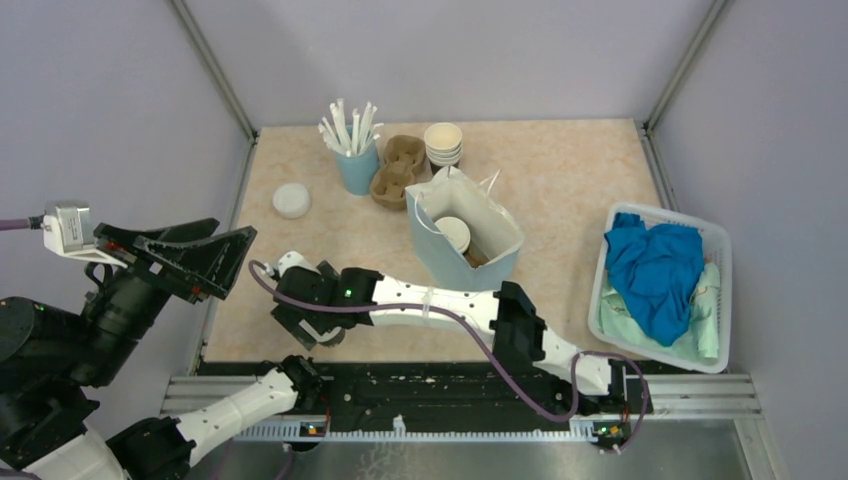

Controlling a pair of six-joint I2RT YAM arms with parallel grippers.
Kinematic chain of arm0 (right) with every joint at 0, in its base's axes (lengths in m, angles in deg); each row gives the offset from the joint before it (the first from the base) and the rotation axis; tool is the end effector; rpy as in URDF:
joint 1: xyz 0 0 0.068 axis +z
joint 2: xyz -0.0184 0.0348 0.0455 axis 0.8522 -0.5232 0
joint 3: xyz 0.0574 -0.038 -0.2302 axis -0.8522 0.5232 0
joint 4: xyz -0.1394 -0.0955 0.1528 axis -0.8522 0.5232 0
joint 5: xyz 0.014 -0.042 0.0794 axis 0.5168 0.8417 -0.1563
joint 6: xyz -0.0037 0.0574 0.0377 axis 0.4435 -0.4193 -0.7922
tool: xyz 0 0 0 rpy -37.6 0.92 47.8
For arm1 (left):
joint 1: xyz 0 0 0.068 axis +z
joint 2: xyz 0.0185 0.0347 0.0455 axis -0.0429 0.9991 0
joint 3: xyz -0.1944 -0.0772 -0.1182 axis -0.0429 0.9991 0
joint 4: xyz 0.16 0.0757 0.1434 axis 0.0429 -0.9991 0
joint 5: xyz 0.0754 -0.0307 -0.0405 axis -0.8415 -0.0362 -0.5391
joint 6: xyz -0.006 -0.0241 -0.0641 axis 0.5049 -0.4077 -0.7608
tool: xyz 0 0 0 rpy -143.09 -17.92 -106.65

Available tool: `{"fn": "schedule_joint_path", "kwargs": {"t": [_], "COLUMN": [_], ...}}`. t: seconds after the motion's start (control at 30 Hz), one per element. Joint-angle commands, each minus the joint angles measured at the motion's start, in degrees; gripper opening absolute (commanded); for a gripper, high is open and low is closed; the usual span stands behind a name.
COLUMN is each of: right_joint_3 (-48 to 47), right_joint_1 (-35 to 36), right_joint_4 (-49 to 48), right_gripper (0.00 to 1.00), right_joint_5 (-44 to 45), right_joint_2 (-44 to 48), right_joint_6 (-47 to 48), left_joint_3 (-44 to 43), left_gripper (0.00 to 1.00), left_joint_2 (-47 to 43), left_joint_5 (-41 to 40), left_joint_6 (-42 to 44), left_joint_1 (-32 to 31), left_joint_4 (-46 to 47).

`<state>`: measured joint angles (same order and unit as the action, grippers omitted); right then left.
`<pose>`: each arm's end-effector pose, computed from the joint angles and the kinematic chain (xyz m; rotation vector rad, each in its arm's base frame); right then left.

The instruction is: Pack the takeout coffee

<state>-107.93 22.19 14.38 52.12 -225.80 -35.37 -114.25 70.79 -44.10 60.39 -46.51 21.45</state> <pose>0.0916 0.4651 0.2378 -1.1087 2.2170 0.4704 0.0042 0.0207 0.4940 -0.0168 1.4888 -0.7355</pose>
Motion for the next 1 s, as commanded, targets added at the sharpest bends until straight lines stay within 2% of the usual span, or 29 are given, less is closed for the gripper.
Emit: {"fn": "schedule_joint_path", "kwargs": {"t": [0.0, 0.1, 0.33, 0.5, 0.7, 0.97], "right_joint_3": [-2.8, -3.17, -4.61, -5.88, -7.03, -6.88], "right_joint_1": [-0.57, -0.56, -0.57, -0.55, -0.57, -0.54], "right_joint_4": [-1.43, -1.27, 0.23, 1.81, 3.01, 2.55], "right_gripper": [0.93, 0.93, 0.86, 0.94, 0.97, 0.89], "right_joint_5": [-0.59, -0.92, -0.23, 1.49, 2.31, 0.96], "right_joint_2": [-1.62, -2.08, -3.43, -3.36, -2.83, -3.23], "right_joint_6": [0.81, 1.04, 0.95, 2.1, 2.9, 2.71], "left_joint_3": [0.22, 0.63, 1.06, 1.11, 1.8, 2.38], "left_gripper": [0.98, 0.98, 0.99, 0.98, 0.98, 0.99], "left_joint_2": [1.06, 1.01, 0.79, 0.75, 1.04, 1.47], "left_joint_5": [0.67, 0.86, 0.87, 1.15, 1.66, 2.26], "left_joint_6": [0.28, 0.34, 0.43, 0.43, 0.5, 1.2], "left_joint_1": [-0.24, -0.24, -0.25, -0.24, -0.24, -0.32], "left_joint_4": [0.92, 1.09, 1.18, 1.18, 1.59, 2.56]}}
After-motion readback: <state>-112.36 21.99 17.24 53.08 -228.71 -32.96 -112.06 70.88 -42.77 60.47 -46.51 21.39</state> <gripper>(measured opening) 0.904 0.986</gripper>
